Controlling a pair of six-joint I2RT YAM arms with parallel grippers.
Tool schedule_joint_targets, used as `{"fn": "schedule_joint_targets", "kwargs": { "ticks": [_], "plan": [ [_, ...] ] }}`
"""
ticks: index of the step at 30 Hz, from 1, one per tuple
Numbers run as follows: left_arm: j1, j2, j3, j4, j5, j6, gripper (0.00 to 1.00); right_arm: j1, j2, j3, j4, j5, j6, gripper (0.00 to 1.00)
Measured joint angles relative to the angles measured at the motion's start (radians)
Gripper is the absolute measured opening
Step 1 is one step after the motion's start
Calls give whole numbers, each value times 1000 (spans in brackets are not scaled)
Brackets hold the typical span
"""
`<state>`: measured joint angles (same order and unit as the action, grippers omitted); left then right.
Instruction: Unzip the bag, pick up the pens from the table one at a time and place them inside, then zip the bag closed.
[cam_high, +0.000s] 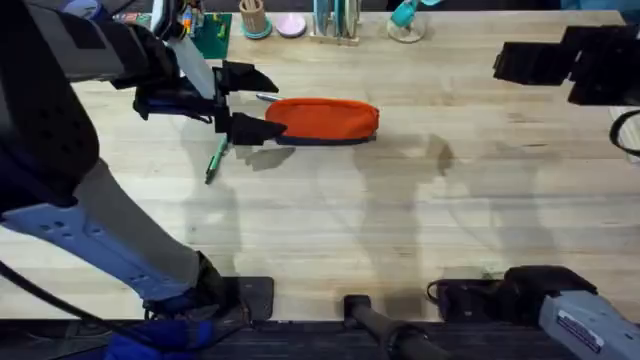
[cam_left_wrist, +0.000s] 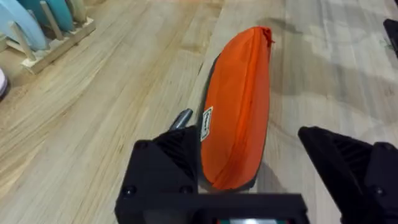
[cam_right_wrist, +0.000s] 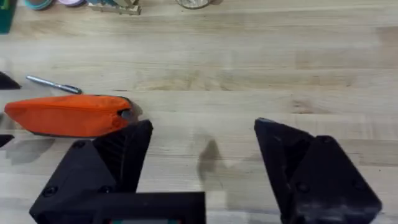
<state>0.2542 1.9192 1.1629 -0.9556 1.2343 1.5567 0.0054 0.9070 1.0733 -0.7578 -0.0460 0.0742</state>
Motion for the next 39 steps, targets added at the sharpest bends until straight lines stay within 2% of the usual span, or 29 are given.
{"fn": "schedule_joint_targets", "kwargs": {
  "ticks": [6,11,13,15,16,19,21,33,39],
  "plan": [
    [-15,7,3,10,0,8,893,0,0,0,0,0,0,996],
    [-38,7,3,19,-20,11,742,0,0,0,0,0,0,996],
    [-40,7,3,23,-25,12,609,0,0,0,0,0,0,996],
    [-40,7,3,33,-28,14,331,0,0,0,0,0,0,996],
    [-40,7,3,40,-30,17,235,0,0,0,0,0,0,996],
    [-40,7,4,44,-33,19,77,0,0,0,-3,0,0,996],
    [-40,7,5,44,-34,18,47,0,0,0,-6,0,0,996],
    [-40,7,5,47,-33,19,44,0,0,0,-8,0,0,996],
    [-40,7,5,47,-33,18,44,0,0,0,-66,-1,64,996]
  ]
}}
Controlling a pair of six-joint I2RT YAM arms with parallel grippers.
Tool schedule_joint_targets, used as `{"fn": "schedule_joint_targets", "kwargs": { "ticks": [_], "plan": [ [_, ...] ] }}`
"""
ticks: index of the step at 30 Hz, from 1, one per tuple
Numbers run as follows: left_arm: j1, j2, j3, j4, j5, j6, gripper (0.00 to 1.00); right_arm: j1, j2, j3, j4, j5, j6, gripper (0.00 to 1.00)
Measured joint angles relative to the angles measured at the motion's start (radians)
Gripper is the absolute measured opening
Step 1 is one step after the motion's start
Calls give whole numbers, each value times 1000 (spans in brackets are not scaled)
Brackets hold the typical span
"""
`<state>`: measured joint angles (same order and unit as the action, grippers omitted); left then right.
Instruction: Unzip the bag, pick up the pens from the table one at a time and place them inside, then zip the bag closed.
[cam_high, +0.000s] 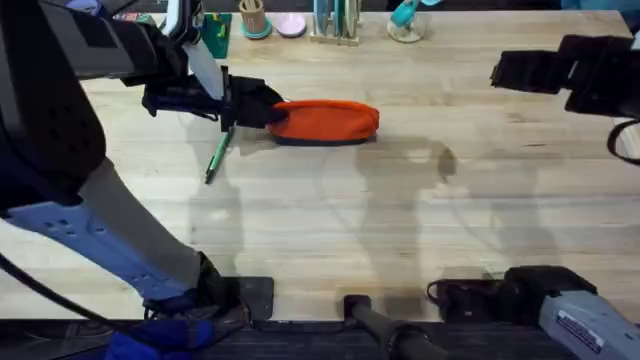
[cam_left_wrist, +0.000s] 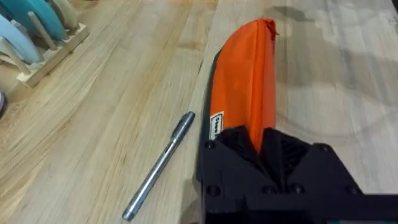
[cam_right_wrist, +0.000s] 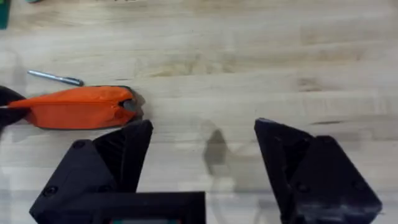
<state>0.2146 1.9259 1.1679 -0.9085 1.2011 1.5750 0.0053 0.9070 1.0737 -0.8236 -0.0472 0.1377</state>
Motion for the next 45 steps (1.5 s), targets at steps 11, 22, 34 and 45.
{"fn": "schedule_joint_targets", "kwargs": {
  "ticks": [11,22,34,45],
  "plan": [
    [0,0,0,0,0,0,44,32,67,0,-24,-157,55,996],
    [0,0,0,4,0,0,44,197,276,0,36,-198,63,996],
    [0,0,0,4,0,0,42,281,478,0,151,-205,65,996],
    [0,0,0,4,0,0,42,297,613,1,211,-211,65,996]
  ]
}}
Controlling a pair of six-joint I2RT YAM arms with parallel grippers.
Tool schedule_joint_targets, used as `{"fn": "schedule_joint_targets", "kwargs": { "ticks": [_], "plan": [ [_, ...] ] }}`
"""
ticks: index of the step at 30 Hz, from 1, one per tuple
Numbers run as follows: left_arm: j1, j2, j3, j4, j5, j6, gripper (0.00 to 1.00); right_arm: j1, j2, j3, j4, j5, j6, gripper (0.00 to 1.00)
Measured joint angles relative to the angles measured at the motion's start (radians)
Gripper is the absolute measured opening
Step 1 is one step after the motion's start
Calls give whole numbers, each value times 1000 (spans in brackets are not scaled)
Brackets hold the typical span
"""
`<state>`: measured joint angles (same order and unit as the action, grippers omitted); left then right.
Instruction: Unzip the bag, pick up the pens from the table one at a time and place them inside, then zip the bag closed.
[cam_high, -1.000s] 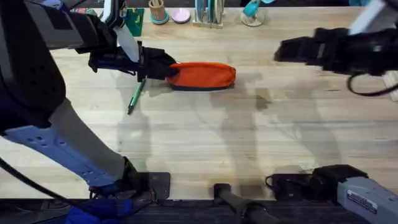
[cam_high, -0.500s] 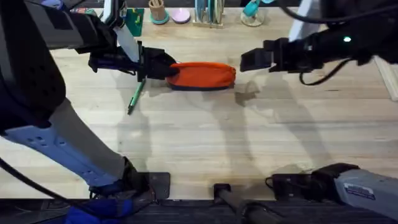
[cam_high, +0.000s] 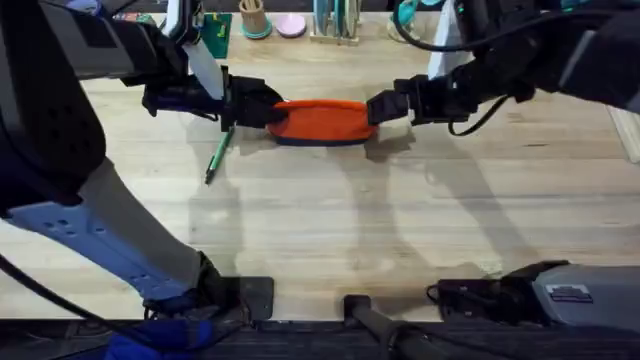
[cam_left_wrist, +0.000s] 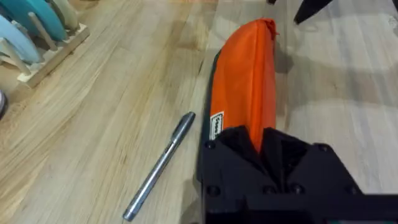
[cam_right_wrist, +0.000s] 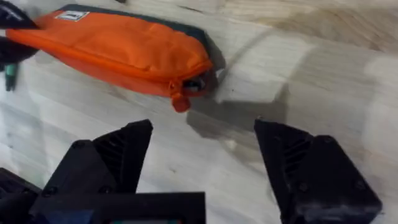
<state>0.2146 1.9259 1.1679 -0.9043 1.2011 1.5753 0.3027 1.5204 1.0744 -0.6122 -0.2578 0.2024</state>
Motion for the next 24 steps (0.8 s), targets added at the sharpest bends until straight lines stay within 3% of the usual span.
{"fn": "schedule_joint_targets", "kwargs": {
  "ticks": [14,24],
  "plan": [
    [0,0,0,0,0,0,42,8,108,0,118,-65,0,963],
    [0,0,0,0,0,0,42,21,110,0,130,-73,0,686]
  ]
}}
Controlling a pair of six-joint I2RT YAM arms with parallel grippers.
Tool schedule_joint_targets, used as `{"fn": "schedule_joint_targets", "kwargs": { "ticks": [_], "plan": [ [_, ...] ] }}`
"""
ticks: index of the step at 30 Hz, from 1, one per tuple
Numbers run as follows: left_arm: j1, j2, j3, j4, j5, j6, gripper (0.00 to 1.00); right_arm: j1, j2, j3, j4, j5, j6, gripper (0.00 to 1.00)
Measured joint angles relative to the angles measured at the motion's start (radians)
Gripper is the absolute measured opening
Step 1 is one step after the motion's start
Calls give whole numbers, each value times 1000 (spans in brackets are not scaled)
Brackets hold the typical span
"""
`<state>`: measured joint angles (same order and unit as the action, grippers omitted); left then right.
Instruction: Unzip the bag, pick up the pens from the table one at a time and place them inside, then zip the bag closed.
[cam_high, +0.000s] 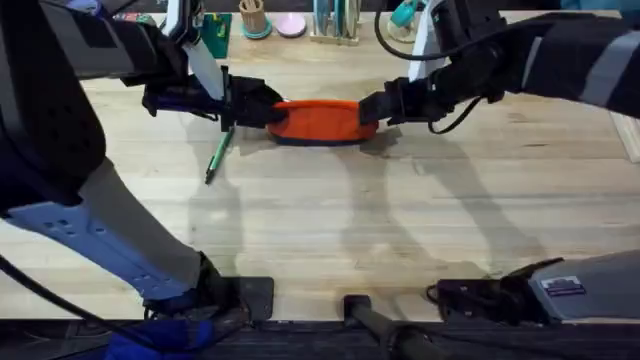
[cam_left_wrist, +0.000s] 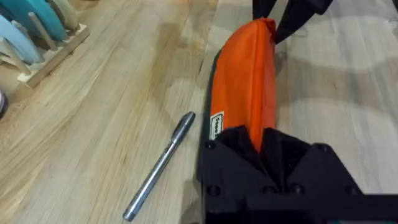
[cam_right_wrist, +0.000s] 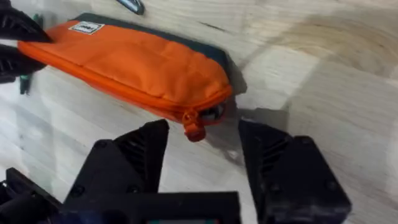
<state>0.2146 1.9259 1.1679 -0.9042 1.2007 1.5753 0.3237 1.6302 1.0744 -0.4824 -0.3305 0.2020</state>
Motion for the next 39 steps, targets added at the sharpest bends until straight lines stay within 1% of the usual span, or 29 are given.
{"fn": "schedule_joint_targets", "kwargs": {
  "ticks": [2,4,7,8,9,10,11,14,20,39],
  "plan": [
    [0,0,0,0,0,0,42,0,0,0,6,0,0,621],
    [0,0,0,1,0,0,42,0,0,0,17,0,0,532],
    [0,0,0,4,0,0,42,0,0,0,24,-3,0,435],
    [0,0,0,5,0,0,42,1,0,0,26,-7,-1,334],
    [0,0,0,7,0,0,42,2,0,0,27,-11,0,185],
    [0,0,0,8,0,0,42,3,0,0,27,-12,0,103],
    [0,0,0,8,0,0,42,3,0,0,27,-15,0,73],
    [0,0,0,9,0,0,42,3,0,0,27,-18,0,40],
    [0,0,0,11,0,0,42,3,0,0,27,-19,0,31],
    [0,0,0,10,0,0,42,3,0,17,-16,-22,0,32]
  ]
}}
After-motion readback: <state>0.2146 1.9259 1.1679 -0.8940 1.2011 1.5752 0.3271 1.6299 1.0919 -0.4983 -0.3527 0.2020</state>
